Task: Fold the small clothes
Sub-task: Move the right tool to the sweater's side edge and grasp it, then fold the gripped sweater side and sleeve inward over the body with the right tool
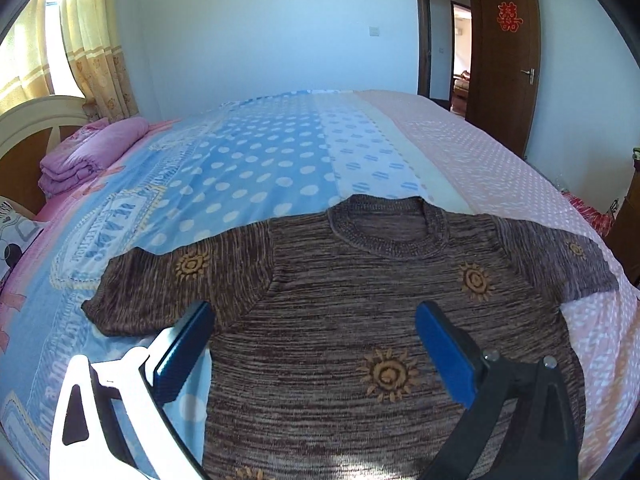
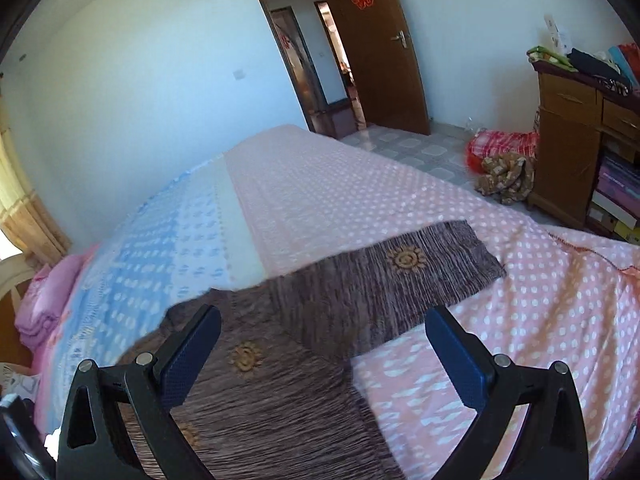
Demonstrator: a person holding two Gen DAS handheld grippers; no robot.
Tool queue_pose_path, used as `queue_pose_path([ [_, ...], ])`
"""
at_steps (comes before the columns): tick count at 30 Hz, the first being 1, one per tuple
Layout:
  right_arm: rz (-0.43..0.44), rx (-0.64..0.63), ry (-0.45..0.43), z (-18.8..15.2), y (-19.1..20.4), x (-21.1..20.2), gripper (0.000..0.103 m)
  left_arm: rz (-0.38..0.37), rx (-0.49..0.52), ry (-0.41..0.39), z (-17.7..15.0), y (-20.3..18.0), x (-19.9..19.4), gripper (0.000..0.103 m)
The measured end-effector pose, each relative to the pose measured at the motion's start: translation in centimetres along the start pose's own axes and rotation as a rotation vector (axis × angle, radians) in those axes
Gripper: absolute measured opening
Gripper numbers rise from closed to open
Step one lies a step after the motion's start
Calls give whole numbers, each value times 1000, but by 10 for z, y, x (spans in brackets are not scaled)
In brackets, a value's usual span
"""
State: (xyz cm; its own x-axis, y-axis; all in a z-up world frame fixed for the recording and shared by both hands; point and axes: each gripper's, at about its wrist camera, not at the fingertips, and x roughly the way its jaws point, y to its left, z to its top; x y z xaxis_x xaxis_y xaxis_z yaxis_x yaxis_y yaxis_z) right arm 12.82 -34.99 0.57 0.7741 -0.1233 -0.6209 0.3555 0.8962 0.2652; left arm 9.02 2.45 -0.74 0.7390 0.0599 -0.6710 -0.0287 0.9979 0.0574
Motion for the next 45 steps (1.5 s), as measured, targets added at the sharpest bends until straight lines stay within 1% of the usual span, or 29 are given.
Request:
queue_pose_path([
  [3, -44, 19, -12, 4, -21, 19, 102, -14, 7, 15, 1, 0, 18, 103],
  [6, -112, 86, -65, 17, -64, 41, 102, -53, -8, 6, 0, 11, 38, 103],
  [8, -180, 141, -69, 28, -98, 60, 101, -46, -41, -8, -1, 22, 55, 103],
  [9, -208, 163, -54, 33, -114, 72, 100, -27, -63, -12, -1, 28, 68, 103],
  [12, -242, 228, 26, 44, -153, 104, 80, 16, -86, 28, 2, 36, 101, 103],
  [13, -243, 255, 58, 47, -165, 116, 79, 35, -86, 42, 3, 37, 109, 103],
  [14, -250, 265, 71, 48, -171, 123, 79, 55, -83, 49, 4, 37, 116, 103],
  [16, -270, 259, 97, 47, -178, 138, 79, 82, -77, 49, 2, 37, 124, 103],
  [19, -275, 234, 166, 41, -179, 159, 79, 64, -84, 101, -2, 38, 134, 103],
  [21, -317, 240, 177, 36, -183, 168, 79, 65, -93, 127, -4, 39, 138, 103],
  [23, -352, 214, 153, 35, -180, 170, 79, 51, -102, 154, -6, 40, 143, 103],
  [26, -400, 143, 176, 35, -171, 180, 78, 9, -139, 176, -8, 45, 148, 103],
  [27, -408, 115, 180, 35, -168, 182, 73, -13, -163, 182, -8, 49, 150, 103],
  [28, -404, 101, 176, 35, -166, 182, 59, -24, -175, 184, -8, 51, 151, 103],
  [29, -395, 93, 172, 36, -165, 182, 49, -27, -180, 182, -9, 51, 150, 103],
  [30, -372, 88, 173, 38, -164, 180, 29, -20, -172, 181, -9, 49, 150, 103],
  [31, -359, 86, 180, 40, -163, 179, 14, -13, -164, 182, -9, 47, 150, 103],
  [33, -335, 82, 198, 44, -160, 179, 8, -13, -163, 180, -9, 47, 149, 103],
  [34, -323, 79, 194, 47, -158, 176, 8, -18, -167, 179, -9, 48, 149, 103],
  [37, -289, 78, 146, 56, -144, 162, 8, -21, -170, 178, -9, 48, 148, 103],
  [39, -250, 40, 104, 62, -119, 147, 8, -22, -171, 176, -9, 49, 149, 103],
  [41, -204, 4, 81, 65, -93, 135, 7, -25, -173, 175, -9, 50, 149, 103],
  [45, -79, -97, 50, 59, -22, 111, 7, -28, -176, 174, -9, 49, 150, 103],
])
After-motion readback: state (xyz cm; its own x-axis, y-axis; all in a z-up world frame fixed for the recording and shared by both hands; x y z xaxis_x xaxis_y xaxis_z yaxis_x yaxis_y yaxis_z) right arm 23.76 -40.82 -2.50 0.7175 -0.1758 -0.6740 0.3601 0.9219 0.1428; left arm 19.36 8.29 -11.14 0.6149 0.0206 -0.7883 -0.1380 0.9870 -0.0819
